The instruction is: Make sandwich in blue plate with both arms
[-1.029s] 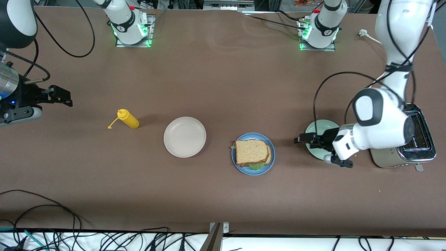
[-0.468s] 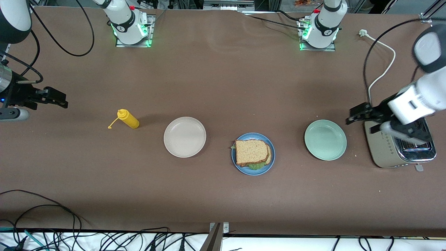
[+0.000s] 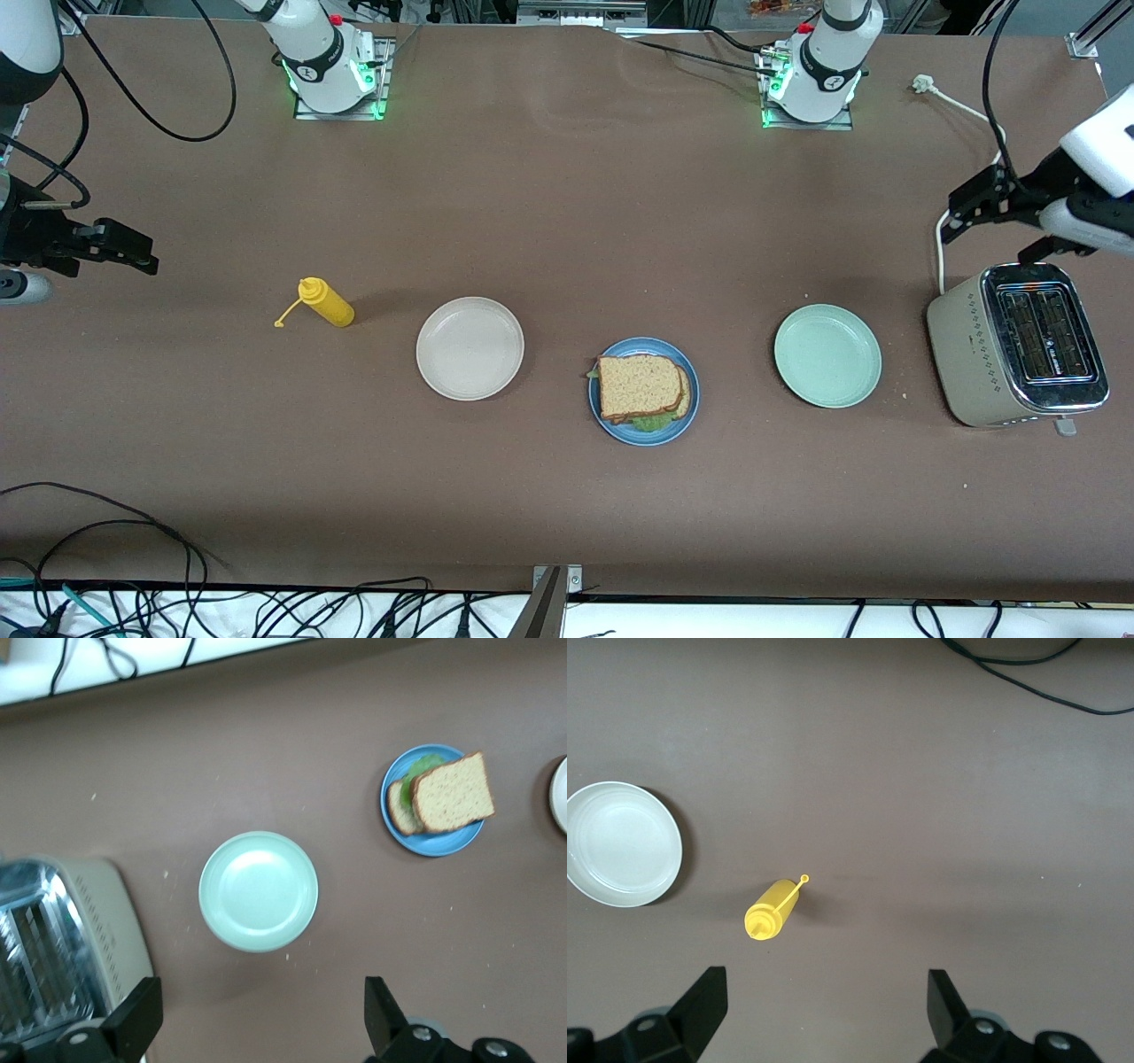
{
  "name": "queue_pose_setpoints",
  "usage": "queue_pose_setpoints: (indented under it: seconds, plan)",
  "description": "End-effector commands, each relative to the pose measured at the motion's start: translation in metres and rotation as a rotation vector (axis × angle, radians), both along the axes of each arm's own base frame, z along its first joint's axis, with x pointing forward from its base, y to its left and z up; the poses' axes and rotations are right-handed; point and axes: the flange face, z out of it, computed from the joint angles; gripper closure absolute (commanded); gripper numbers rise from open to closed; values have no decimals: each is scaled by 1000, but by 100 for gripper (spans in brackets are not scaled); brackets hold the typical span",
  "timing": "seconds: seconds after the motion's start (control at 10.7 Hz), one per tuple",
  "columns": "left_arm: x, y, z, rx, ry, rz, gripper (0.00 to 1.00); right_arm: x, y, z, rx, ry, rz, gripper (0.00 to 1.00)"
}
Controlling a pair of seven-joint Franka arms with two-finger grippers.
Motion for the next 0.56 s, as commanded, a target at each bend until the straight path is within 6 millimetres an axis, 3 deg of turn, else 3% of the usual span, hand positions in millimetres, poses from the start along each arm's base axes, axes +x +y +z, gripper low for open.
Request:
queue_pose_setpoints:
  seconds: [0.0,0.19,0.47]
  plan:
    - [-32,-1,22,72,45,144,0,-2,-3,6,-5,-11,-9,0]
    - [-36,3,30,101,74,165,0,-2,-16,7,-8,-13,-35,0]
    - [-29,8,33,119,94,178,0,-2,-16,7,-8,-13,-36,0]
